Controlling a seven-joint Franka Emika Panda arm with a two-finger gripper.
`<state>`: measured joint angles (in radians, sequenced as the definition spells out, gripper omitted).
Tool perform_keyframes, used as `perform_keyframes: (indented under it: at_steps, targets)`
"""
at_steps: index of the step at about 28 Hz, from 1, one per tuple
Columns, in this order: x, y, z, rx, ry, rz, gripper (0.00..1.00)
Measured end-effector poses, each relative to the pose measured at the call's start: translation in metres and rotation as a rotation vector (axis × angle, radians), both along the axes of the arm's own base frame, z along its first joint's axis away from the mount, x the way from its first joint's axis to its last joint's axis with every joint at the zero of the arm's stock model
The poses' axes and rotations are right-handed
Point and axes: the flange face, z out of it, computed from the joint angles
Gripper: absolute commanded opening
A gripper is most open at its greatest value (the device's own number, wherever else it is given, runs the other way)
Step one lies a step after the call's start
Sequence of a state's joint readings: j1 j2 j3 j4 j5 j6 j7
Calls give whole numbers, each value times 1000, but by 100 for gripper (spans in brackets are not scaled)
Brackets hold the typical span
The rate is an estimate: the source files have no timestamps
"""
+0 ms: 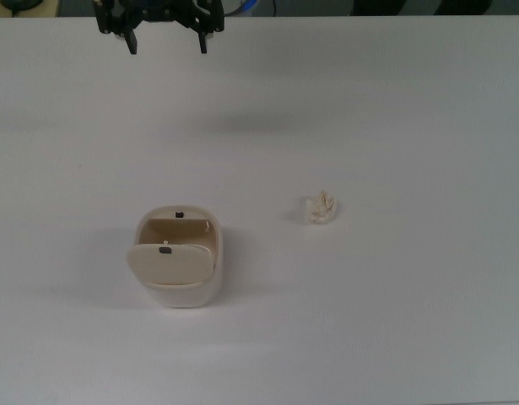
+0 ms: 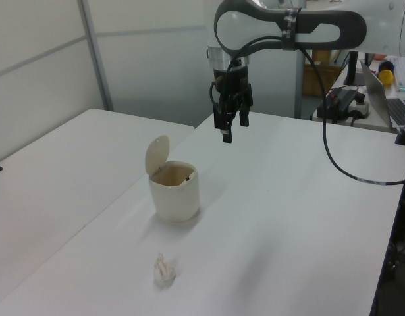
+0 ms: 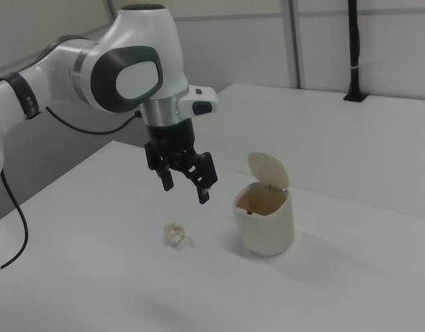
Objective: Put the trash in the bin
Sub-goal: 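Move the open gripper down over the crumpled white tissue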
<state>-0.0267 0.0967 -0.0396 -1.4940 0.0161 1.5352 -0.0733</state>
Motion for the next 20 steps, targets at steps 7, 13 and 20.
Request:
perform_keyframes:
  at_steps: [7, 13, 20]
  targets:
    - [4, 3, -6, 3, -12, 23, 100]
    - [19, 15, -44, 2, -38, 43, 100]
    - [31, 47, -87, -2, -14, 72, 100]
